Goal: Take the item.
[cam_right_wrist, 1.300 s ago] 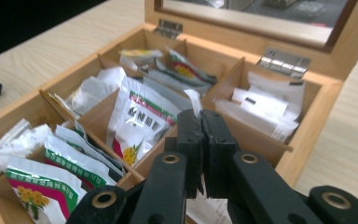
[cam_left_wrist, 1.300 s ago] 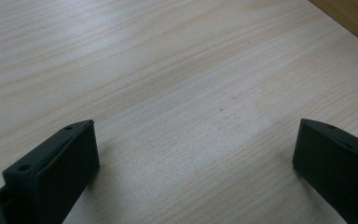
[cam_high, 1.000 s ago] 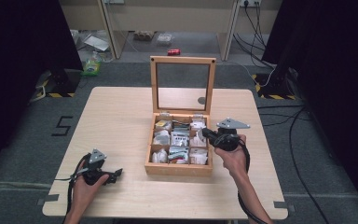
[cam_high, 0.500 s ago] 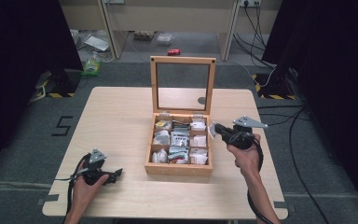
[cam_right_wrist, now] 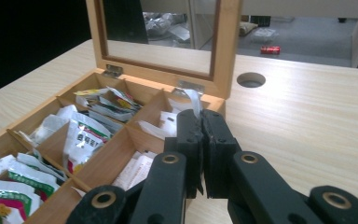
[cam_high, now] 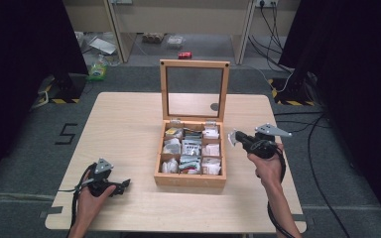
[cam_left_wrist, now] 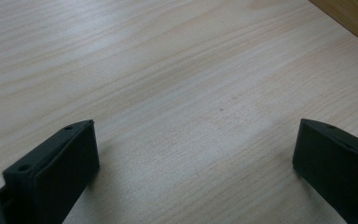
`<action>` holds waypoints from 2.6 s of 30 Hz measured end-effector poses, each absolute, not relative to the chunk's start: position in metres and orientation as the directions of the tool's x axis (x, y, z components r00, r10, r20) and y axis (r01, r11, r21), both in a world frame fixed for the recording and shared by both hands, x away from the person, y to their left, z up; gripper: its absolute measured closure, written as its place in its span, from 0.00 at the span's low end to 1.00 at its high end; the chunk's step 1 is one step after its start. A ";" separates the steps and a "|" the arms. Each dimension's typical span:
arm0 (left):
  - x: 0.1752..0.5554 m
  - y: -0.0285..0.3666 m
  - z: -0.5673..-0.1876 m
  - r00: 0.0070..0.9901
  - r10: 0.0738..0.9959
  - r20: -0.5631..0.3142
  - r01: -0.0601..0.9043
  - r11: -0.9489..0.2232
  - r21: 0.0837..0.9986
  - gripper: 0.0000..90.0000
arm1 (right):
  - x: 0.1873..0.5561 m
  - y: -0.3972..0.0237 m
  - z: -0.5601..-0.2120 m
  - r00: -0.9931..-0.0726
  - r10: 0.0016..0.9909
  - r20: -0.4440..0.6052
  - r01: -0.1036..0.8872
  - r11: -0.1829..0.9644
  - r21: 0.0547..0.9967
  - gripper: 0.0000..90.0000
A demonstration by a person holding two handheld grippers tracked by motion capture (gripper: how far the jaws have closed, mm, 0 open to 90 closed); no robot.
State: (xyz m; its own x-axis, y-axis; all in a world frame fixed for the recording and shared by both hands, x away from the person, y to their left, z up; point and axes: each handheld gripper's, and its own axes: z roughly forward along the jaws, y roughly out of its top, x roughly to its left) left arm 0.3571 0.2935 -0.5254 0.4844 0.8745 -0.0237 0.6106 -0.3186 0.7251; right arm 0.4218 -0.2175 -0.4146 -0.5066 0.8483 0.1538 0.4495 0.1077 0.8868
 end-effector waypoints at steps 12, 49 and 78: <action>0.357 0.293 -0.525 0.485 0.874 -0.024 0.610 -0.319 0.725 0.00 | 0.426 -0.229 -0.423 -0.477 0.864 0.161 0.470 0.096 0.877 0.96; 0.357 0.293 -0.525 0.485 0.874 -0.024 0.611 -0.319 0.725 0.00 | 0.435 -0.234 -0.463 -0.448 0.873 0.194 0.558 0.103 0.823 0.96; 0.357 0.293 -0.525 0.485 0.874 -0.024 0.610 -0.319 0.725 0.00 | 0.436 -0.222 -0.479 -0.467 0.864 0.188 0.590 0.146 0.794 0.96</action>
State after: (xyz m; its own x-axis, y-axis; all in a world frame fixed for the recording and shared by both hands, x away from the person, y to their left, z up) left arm 0.3572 0.2935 -0.5254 0.4847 0.8744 -0.0238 0.6105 -0.3186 0.7251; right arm 0.4364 -0.2217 -0.4793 -0.4673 0.8640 0.1876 0.5895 0.1463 0.7944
